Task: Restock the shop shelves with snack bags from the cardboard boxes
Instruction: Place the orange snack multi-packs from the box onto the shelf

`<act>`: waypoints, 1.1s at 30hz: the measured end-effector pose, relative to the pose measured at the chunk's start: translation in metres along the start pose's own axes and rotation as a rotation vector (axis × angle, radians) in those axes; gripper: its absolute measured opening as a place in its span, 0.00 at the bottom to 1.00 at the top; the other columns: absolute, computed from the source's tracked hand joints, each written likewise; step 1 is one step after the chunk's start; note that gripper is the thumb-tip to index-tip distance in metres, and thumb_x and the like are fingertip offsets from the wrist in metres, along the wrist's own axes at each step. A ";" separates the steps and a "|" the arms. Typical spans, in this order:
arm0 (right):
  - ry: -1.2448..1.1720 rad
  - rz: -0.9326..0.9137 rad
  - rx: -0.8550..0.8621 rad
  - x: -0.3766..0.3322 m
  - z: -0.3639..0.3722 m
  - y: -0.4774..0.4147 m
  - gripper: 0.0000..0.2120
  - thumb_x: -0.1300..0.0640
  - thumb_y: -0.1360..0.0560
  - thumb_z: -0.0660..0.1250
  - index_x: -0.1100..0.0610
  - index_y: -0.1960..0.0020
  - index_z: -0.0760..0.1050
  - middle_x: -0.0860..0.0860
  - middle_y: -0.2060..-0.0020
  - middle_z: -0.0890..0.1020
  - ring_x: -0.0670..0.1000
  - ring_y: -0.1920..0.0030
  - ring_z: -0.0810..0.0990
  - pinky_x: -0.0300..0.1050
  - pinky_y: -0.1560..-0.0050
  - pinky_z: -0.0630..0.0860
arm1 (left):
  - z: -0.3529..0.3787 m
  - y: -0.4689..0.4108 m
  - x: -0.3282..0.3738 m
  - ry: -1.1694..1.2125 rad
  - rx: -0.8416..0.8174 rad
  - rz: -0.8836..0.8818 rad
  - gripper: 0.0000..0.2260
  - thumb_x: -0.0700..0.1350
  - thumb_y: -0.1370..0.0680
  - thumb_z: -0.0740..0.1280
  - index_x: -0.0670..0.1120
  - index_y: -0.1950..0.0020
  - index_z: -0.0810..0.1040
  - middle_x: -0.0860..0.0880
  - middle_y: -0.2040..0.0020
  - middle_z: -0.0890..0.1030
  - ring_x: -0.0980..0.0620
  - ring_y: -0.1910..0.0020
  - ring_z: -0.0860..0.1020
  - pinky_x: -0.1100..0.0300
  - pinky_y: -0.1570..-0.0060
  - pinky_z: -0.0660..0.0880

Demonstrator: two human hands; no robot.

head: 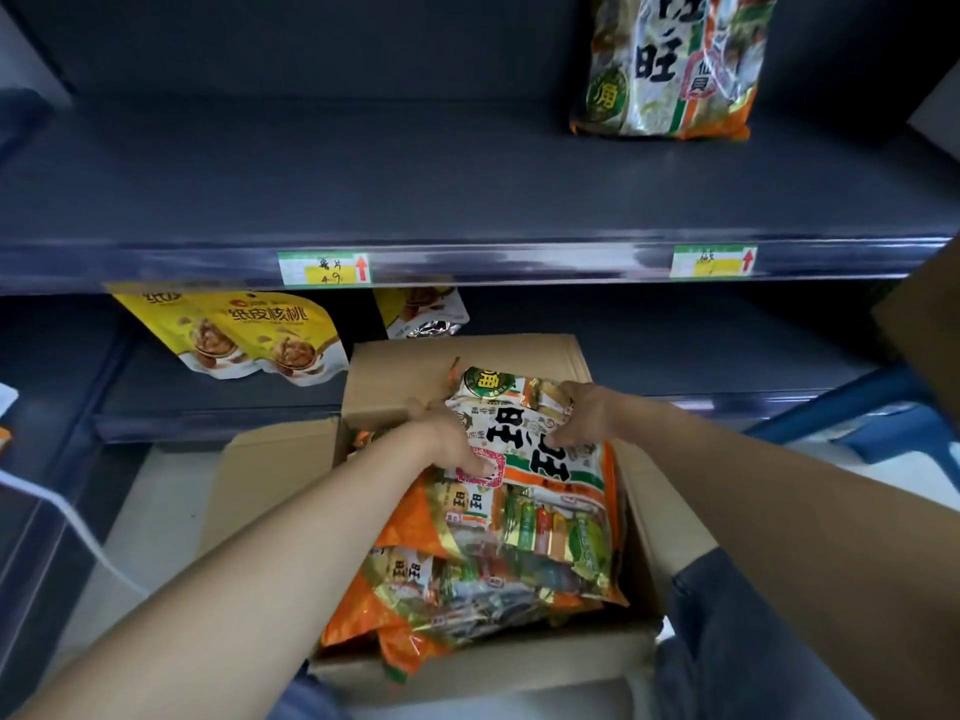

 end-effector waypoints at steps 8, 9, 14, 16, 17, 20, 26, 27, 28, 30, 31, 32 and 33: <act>0.119 0.052 0.002 0.007 0.005 -0.006 0.40 0.41 0.27 0.67 0.57 0.23 0.54 0.60 0.27 0.56 0.61 0.27 0.59 0.55 0.30 0.64 | 0.010 -0.014 -0.024 0.233 -0.080 -0.074 0.34 0.57 0.31 0.74 0.42 0.31 0.70 0.44 0.33 0.74 0.45 0.37 0.74 0.55 0.41 0.72; 0.128 0.062 0.021 0.006 0.005 -0.008 0.39 0.41 0.27 0.68 0.56 0.24 0.56 0.60 0.27 0.57 0.62 0.28 0.59 0.55 0.31 0.64 | 0.010 -0.015 -0.027 0.256 -0.074 -0.073 0.33 0.56 0.31 0.75 0.42 0.31 0.70 0.45 0.33 0.75 0.45 0.38 0.75 0.55 0.41 0.73; -0.068 0.059 -0.064 0.007 0.005 -0.012 0.35 0.47 0.31 0.72 0.60 0.31 0.62 0.57 0.37 0.73 0.58 0.39 0.75 0.56 0.40 0.75 | 0.009 -0.014 -0.034 0.391 -0.054 -0.083 0.26 0.48 0.30 0.75 0.41 0.36 0.73 0.44 0.38 0.78 0.44 0.42 0.77 0.54 0.43 0.74; -0.120 0.046 -0.118 0.009 0.003 -0.011 0.28 0.48 0.30 0.73 0.61 0.37 0.70 0.54 0.48 0.80 0.55 0.48 0.80 0.52 0.47 0.78 | 0.008 -0.016 -0.035 0.356 0.006 -0.085 0.22 0.46 0.28 0.74 0.38 0.39 0.73 0.43 0.41 0.79 0.45 0.46 0.78 0.56 0.47 0.76; -0.156 0.038 -0.145 0.009 0.003 -0.008 0.25 0.48 0.30 0.73 0.60 0.40 0.73 0.53 0.52 0.81 0.54 0.51 0.81 0.49 0.50 0.78 | 0.007 -0.019 -0.036 0.321 0.045 -0.068 0.17 0.45 0.26 0.72 0.38 0.43 0.74 0.42 0.44 0.79 0.46 0.49 0.78 0.58 0.52 0.76; -0.269 -0.001 -0.234 0.002 0.008 -0.002 0.21 0.50 0.30 0.74 0.57 0.44 0.70 0.52 0.53 0.81 0.54 0.49 0.80 0.52 0.42 0.76 | -0.003 -0.017 -0.036 0.294 0.180 -0.029 0.10 0.39 0.21 0.63 0.43 0.63 0.69 0.45 0.56 0.76 0.49 0.55 0.74 0.62 0.62 0.74; -0.448 -0.051 -0.308 -0.019 0.012 0.011 0.29 0.58 0.31 0.75 0.60 0.35 0.67 0.56 0.46 0.80 0.55 0.48 0.78 0.53 0.43 0.76 | -0.026 0.011 -0.042 0.271 0.371 0.078 0.08 0.34 0.22 0.62 0.39 0.45 0.76 0.44 0.48 0.76 0.45 0.48 0.76 0.57 0.53 0.71; -0.466 -0.071 -0.305 -0.024 0.009 0.015 0.29 0.60 0.31 0.74 0.60 0.34 0.67 0.56 0.44 0.80 0.56 0.48 0.79 0.53 0.43 0.77 | -0.029 0.016 -0.044 0.256 0.414 0.097 0.06 0.34 0.23 0.61 0.40 0.49 0.76 0.45 0.51 0.75 0.44 0.50 0.75 0.57 0.57 0.69; -0.476 -0.101 -0.298 -0.027 0.007 0.017 0.28 0.60 0.30 0.74 0.61 0.34 0.67 0.56 0.41 0.79 0.56 0.49 0.80 0.53 0.42 0.76 | -0.032 0.023 -0.047 0.252 0.462 0.105 0.05 0.34 0.23 0.61 0.42 0.55 0.74 0.45 0.54 0.75 0.44 0.54 0.75 0.58 0.59 0.68; -0.463 -0.145 -0.279 -0.038 0.001 0.024 0.25 0.58 0.30 0.74 0.60 0.37 0.68 0.54 0.37 0.77 0.58 0.50 0.81 0.50 0.42 0.73 | -0.040 0.035 -0.055 0.275 0.556 0.107 0.10 0.33 0.24 0.62 0.45 0.63 0.69 0.46 0.58 0.74 0.46 0.58 0.73 0.58 0.62 0.67; -0.440 -0.165 -0.275 -0.044 -0.002 0.030 0.25 0.57 0.30 0.74 0.59 0.36 0.70 0.53 0.35 0.76 0.60 0.42 0.78 0.48 0.39 0.71 | -0.045 0.041 -0.059 0.286 0.600 0.107 0.12 0.33 0.24 0.63 0.46 0.65 0.69 0.47 0.59 0.74 0.46 0.58 0.73 0.58 0.62 0.67; -0.413 -0.194 -0.285 -0.051 -0.005 0.034 0.26 0.55 0.30 0.74 0.59 0.35 0.71 0.53 0.35 0.76 0.60 0.35 0.73 0.49 0.35 0.68 | -0.051 0.048 -0.063 0.292 0.652 0.111 0.12 0.33 0.25 0.63 0.47 0.65 0.69 0.48 0.60 0.74 0.46 0.59 0.73 0.57 0.62 0.68; -0.410 -0.229 -0.305 -0.060 -0.009 0.038 0.24 0.55 0.31 0.75 0.59 0.38 0.73 0.53 0.36 0.77 0.60 0.32 0.70 0.51 0.32 0.66 | -0.058 0.056 -0.066 0.288 0.695 0.112 0.12 0.33 0.25 0.63 0.47 0.64 0.69 0.49 0.61 0.74 0.46 0.59 0.73 0.57 0.62 0.69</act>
Point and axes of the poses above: each hand's wrist, its own y-axis away from the middle knuckle, its own z-axis out of the palm, x = y × z, the point moved 3 cm from there along -y, towards the middle knuckle
